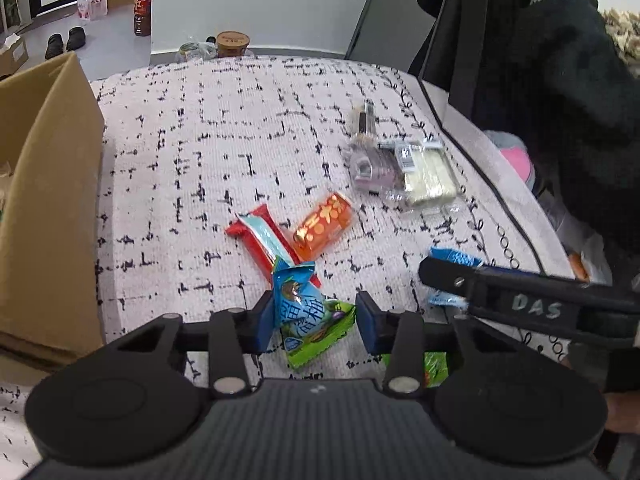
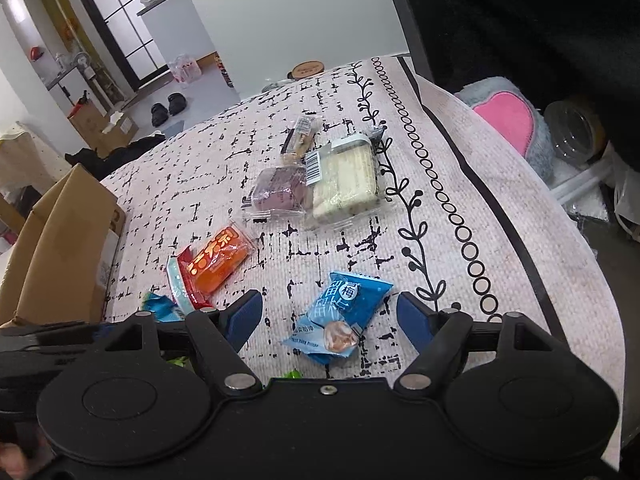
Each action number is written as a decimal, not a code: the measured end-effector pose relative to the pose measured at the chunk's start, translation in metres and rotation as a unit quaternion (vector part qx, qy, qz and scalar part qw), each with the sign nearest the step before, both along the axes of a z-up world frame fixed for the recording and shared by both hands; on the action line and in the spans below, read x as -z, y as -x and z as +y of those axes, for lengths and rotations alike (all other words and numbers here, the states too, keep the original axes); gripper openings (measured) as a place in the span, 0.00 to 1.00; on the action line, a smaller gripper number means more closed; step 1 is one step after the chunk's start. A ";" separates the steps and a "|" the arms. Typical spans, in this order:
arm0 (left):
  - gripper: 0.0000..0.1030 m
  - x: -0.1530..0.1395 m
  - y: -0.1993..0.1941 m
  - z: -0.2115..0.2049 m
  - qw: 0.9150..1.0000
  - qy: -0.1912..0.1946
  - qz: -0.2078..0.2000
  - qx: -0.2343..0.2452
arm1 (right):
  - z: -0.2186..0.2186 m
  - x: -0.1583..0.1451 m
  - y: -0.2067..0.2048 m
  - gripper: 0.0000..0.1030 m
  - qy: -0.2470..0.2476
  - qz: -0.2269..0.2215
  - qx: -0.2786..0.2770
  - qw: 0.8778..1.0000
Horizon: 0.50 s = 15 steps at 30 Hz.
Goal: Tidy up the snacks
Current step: 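Grasp the blue-green candy pack with the left tool while the right grasps the blue plum pack, then carry the blue-green pack in the left tool while the right carries the blue pack to the box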
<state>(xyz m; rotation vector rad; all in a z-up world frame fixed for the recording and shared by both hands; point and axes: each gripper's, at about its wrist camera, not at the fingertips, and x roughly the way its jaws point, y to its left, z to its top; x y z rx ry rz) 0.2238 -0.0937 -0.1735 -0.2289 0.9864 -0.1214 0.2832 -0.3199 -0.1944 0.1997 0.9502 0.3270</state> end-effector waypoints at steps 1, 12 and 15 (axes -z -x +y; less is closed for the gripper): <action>0.40 -0.002 0.000 0.001 1.000 0.001 -0.003 -0.001 | 0.002 0.001 0.000 0.69 0.002 -0.001 0.001 1.000; 0.40 -0.020 0.001 0.021 1.000 0.005 -0.022 -0.014 | 0.007 0.000 -0.005 0.26 0.038 -0.009 0.026 0.999; 0.40 -0.027 0.003 0.025 0.999 0.007 -0.029 -0.016 | 0.006 -0.011 -0.001 0.26 0.031 -0.026 0.025 0.999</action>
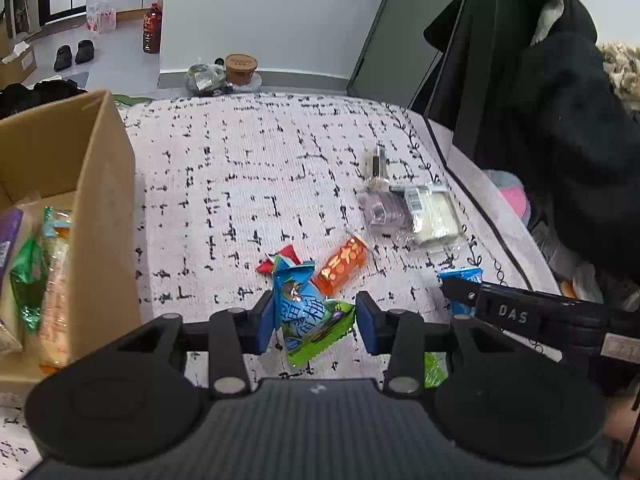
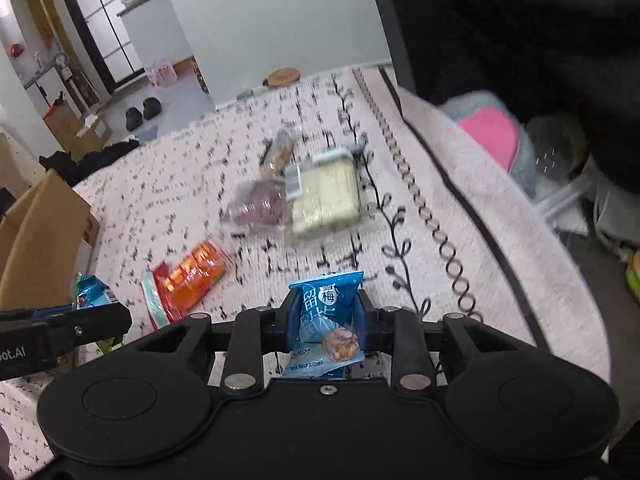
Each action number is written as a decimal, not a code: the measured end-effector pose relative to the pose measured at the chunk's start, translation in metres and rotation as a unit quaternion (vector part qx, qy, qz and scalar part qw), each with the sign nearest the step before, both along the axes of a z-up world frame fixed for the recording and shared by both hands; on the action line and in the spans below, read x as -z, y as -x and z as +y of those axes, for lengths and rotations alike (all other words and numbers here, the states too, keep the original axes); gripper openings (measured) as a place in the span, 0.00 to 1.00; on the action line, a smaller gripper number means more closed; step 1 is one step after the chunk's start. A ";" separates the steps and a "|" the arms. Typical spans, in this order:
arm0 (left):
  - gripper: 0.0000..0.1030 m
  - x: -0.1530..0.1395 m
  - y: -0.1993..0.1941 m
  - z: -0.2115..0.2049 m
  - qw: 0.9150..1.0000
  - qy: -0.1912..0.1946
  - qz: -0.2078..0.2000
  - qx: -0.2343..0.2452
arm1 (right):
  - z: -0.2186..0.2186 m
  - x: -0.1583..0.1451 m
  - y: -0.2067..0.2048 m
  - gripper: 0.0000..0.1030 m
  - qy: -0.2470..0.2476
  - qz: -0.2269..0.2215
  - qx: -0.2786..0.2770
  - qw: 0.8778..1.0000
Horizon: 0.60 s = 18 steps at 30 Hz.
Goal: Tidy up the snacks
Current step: 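Carry the blue-green pack in the left tool while the right carries the blue pack to the box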
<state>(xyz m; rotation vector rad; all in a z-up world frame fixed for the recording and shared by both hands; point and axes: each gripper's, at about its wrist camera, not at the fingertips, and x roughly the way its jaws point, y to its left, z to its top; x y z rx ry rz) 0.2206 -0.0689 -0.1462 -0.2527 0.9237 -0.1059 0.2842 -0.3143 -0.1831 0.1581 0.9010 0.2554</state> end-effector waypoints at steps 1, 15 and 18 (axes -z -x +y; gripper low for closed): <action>0.40 -0.002 0.001 0.001 1.000 0.002 -0.002 -0.001 | 0.000 -0.004 0.000 0.26 -0.005 -0.004 0.001 1.000; 0.40 -0.050 0.003 0.031 0.998 0.010 -0.049 -0.027 | 0.025 -0.048 -0.002 0.26 -0.050 -0.048 -0.014 0.997; 0.40 -0.059 0.006 0.042 0.998 0.007 -0.056 -0.037 | 0.036 -0.055 -0.002 0.26 -0.057 -0.056 -0.023 0.997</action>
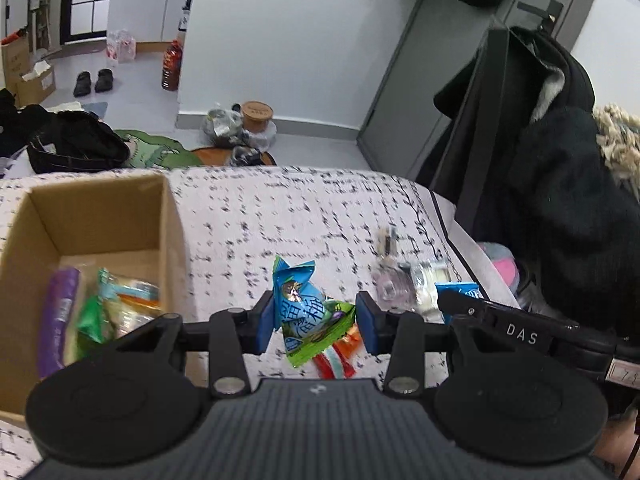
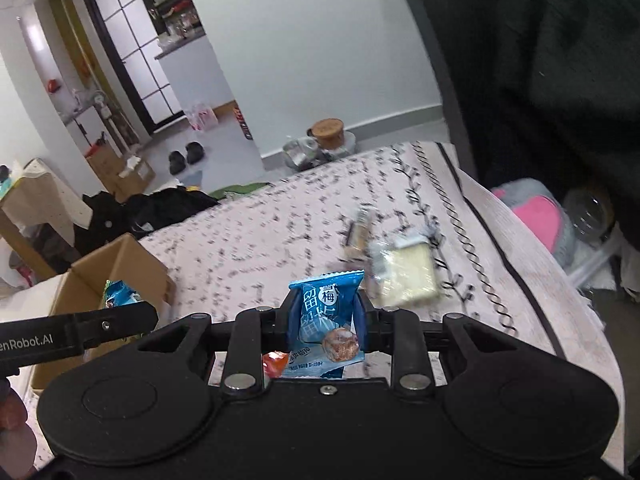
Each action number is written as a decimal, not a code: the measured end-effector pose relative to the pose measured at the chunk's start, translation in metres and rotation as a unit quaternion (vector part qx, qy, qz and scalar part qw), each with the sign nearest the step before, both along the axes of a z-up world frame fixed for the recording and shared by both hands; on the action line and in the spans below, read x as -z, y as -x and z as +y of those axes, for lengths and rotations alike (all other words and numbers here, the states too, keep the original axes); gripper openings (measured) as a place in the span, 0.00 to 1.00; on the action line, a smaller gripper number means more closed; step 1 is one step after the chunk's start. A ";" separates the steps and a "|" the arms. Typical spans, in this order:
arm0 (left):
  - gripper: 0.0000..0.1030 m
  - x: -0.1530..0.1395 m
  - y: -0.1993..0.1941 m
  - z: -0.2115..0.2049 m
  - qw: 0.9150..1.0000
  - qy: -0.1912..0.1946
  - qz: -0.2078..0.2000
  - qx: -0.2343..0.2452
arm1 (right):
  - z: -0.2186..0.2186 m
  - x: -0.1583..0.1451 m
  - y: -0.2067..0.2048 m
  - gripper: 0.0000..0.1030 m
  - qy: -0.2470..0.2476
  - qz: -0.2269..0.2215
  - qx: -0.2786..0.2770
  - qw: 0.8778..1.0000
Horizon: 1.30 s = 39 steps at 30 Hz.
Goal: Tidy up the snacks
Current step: 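Carry the blue-green pack in the left tool while the right carries the blue pack to the box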
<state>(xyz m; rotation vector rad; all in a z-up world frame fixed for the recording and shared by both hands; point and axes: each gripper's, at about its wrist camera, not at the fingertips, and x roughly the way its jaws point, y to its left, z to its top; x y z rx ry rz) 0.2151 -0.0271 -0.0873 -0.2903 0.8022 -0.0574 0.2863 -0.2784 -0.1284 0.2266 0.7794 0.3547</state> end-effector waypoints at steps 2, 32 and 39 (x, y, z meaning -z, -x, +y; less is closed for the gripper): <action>0.40 -0.004 0.002 0.007 1.000 0.001 -0.003 -0.005 | 0.007 -0.005 0.001 0.26 -0.003 -0.007 -0.005 1.000; 0.43 -0.016 0.037 0.108 0.992 -0.005 0.009 -0.123 | 0.126 -0.032 0.018 0.26 -0.013 -0.051 -0.186 0.981; 0.52 -0.013 0.046 0.122 0.990 -0.004 0.030 -0.138 | 0.152 -0.037 0.024 0.26 -0.007 -0.057 -0.221 0.974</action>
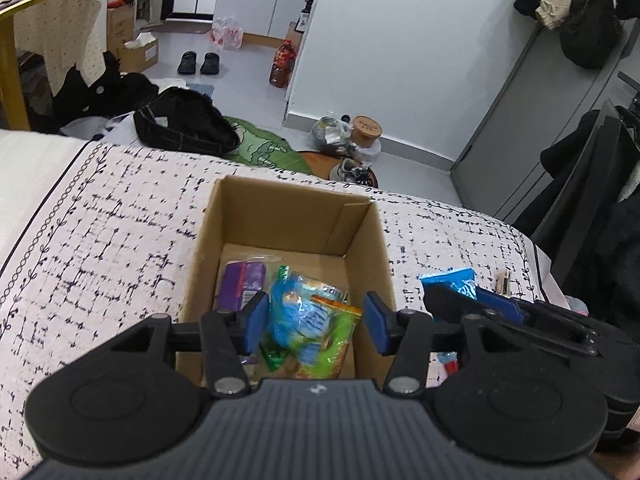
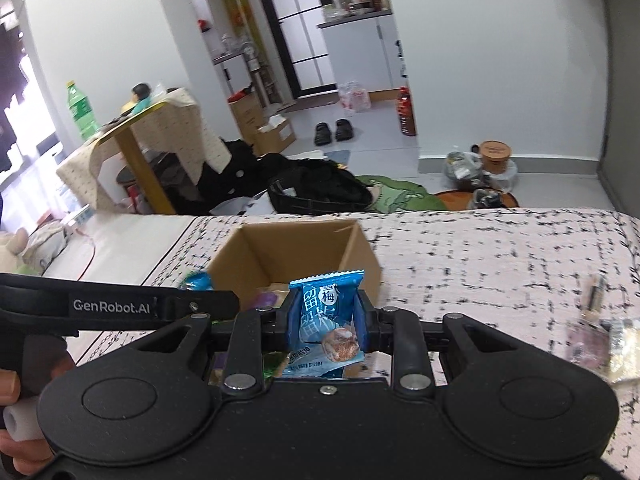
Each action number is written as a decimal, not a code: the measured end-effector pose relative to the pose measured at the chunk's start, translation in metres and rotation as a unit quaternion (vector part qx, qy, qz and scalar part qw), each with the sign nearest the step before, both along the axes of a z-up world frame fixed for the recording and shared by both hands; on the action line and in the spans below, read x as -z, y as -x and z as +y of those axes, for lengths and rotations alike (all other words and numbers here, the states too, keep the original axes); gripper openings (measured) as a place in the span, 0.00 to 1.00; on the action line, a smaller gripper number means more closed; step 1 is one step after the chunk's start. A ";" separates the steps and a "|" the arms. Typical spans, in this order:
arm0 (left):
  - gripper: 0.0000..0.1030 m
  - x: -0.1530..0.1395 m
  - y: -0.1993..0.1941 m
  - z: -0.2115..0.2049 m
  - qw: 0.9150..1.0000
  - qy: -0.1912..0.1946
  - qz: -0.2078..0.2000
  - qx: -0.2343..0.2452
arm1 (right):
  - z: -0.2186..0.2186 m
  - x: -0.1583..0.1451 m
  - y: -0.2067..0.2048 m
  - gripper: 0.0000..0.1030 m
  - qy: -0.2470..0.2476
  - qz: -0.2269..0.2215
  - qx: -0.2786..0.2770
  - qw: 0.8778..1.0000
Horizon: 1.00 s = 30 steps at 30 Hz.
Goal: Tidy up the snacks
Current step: 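Carry the blue-green pack in the left tool while the right carries the blue pack to the box, then open both tools over the box, dropping both packs inside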
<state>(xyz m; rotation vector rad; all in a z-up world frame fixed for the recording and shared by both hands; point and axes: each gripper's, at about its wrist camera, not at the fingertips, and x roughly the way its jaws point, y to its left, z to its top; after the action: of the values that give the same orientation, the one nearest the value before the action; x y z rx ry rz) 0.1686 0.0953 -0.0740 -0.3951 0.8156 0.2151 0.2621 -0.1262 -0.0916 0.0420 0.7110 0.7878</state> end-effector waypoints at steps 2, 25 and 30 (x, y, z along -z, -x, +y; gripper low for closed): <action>0.55 0.000 0.002 0.002 1.000 0.002 0.004 -0.006 | 0.006 -0.001 0.001 0.26 0.005 -0.004 -0.005 1.000; 0.73 -0.003 0.008 0.005 0.999 -0.019 0.001 -0.043 | -0.011 -0.004 -0.003 0.41 -0.016 0.017 0.014 1.000; 0.74 -0.001 0.010 0.001 0.999 -0.014 -0.002 -0.043 | -0.033 -0.002 -0.006 0.50 -0.014 0.024 0.042 0.999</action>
<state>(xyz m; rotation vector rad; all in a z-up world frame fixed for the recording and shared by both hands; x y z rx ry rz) 0.1588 0.0961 -0.0731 -0.4053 0.7916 0.3056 0.2685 -0.1591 -0.0900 0.1161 0.7385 0.7188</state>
